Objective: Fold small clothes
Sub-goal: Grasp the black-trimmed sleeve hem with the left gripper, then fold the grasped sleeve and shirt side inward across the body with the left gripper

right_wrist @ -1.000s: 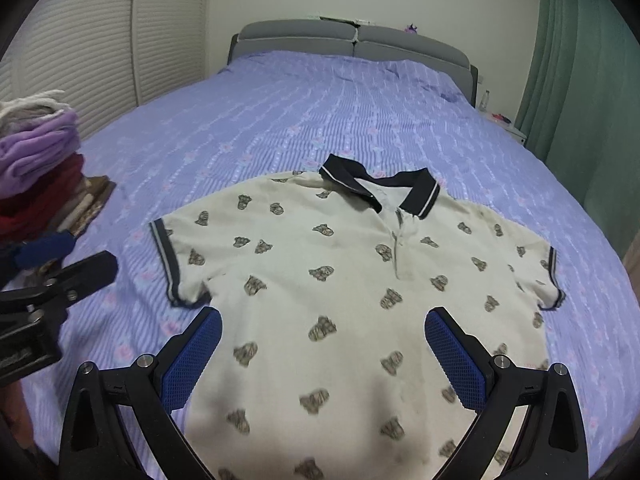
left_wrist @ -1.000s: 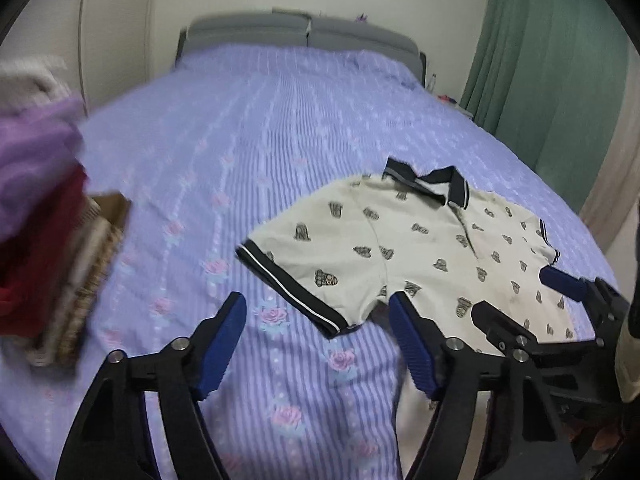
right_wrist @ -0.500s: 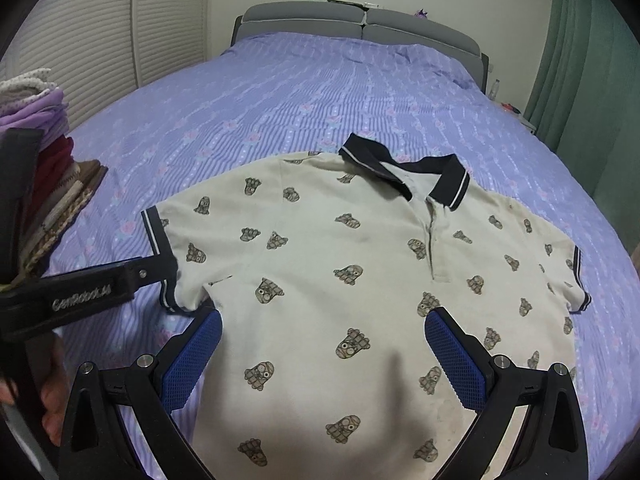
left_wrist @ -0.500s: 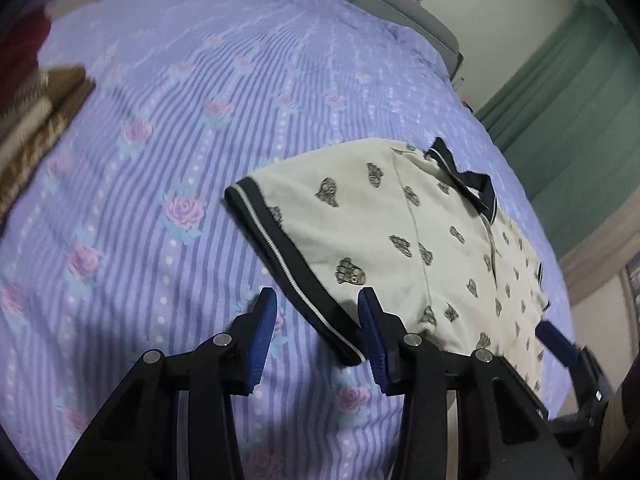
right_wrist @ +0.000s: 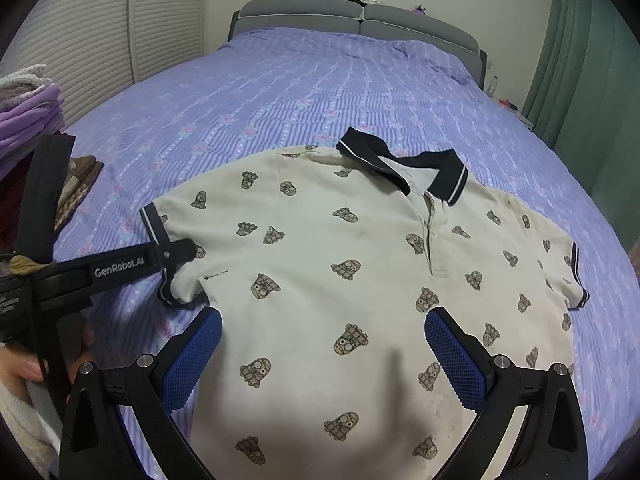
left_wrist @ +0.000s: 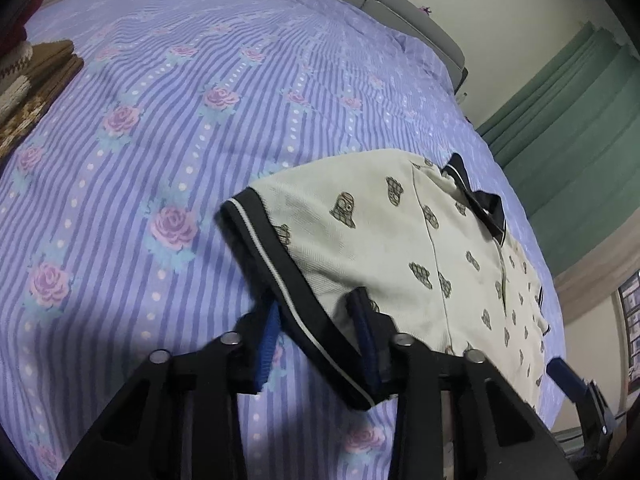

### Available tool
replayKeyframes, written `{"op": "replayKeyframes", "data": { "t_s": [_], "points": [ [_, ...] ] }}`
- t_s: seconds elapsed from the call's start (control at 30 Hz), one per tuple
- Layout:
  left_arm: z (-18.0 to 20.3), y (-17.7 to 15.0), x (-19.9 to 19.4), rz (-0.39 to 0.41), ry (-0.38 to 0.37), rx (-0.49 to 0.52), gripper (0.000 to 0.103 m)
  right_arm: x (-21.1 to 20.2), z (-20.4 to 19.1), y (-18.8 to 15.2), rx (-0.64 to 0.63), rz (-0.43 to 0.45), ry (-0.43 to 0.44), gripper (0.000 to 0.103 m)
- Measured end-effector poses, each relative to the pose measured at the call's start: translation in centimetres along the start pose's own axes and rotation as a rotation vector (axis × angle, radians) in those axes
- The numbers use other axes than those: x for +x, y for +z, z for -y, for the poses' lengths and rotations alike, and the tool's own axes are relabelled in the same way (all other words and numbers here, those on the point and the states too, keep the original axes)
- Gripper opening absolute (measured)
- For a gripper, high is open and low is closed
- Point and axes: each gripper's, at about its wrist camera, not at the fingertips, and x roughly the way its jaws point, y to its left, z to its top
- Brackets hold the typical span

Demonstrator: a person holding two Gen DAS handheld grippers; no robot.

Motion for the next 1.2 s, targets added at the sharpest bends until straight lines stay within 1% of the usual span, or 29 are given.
{"op": "replayKeyframes", "data": {
  "t_s": [0.03,0.07,0.1,0.13,0.17,0.27,0.4,0.47,0.53,0.57,0.63,0.7,0.83,0.97,1.1,1.2],
  "points": [
    [-0.2,0.2,-0.1,-0.01,0.002,-0.014,0.023,-0.1,0.1,-0.1,0.004,-0.001,-0.001,0.102],
    [-0.4,0.4,-0.2,-0.021,-0.021,-0.031,0.013,-0.3,0.2,-0.1,0.007,-0.001,-0.003,0.102],
    [-0.4,0.8,-0.4,-0.032,-0.037,-0.04,0.009,-0.5,0.3,-0.2,0.009,0.002,-0.006,0.102],
    [-0.2,1.0,-0.7,-0.035,-0.033,-0.036,0.008,-0.7,0.5,-0.3,0.011,0.004,-0.008,0.102],
    [0.2,1.3,-1.2,-0.021,-0.016,-0.019,0.007,-0.9,0.6,-0.3,0.014,0.006,-0.01,0.102],
    [2.1,2.4,-3.1,0.031,0.044,0.068,0.006,-1.6,1.1,-0.2,0.027,0.017,-0.014,0.102],
    [4.8,4.1,-5.5,0.081,0.071,0.154,0.006,-2.7,1.9,-0.1,0.043,0.042,-0.017,0.102],
    [6.2,4.6,-6.1,0.086,0.097,0.192,0.006,-3.5,2.4,0.0,0.06,0.058,-0.015,0.102],
    [7.9,4.6,-6.5,0.095,0.129,0.253,0.006,-4.2,2.9,0.0,0.074,0.075,-0.012,0.102],
    [9.3,4.6,-6.3,0.095,0.156,0.3,0.006,-4.5,3.2,0.0,0.08,0.081,-0.014,0.102],
    [11.4,4.3,-6.1,0.098,0.176,0.354,0.006,-5.0,4.0,-0.2,0.095,0.091,-0.023,0.102],
    [13.8,4.1,-5.6,0.09,0.172,0.397,0.006,-5.4,5.0,-0.5,0.112,0.094,-0.028,0.102],
    [18.5,3.2,-4.1,0.067,0.142,0.467,0.006,-6.2,8.0,-1.7,0.158,0.106,-0.063,0.102],
    [23.1,1.7,-0.7,0.016,0.141,0.539,0.006,-6.6,11.7,-3.0,0.22,0.104,-0.096,0.102],
    [25.5,-0.1,2.8,-0.05,0.162,0.577,0.006,-6.9,14.9,-4.4,0.278,0.099,-0.133,0.102],
    [26.4,-1.1,4.5,-0.068,0.186,0.613,0.006,-6.9,16.4,-5.2,0.296,0.09,-0.151,0.102]
  ]
}}
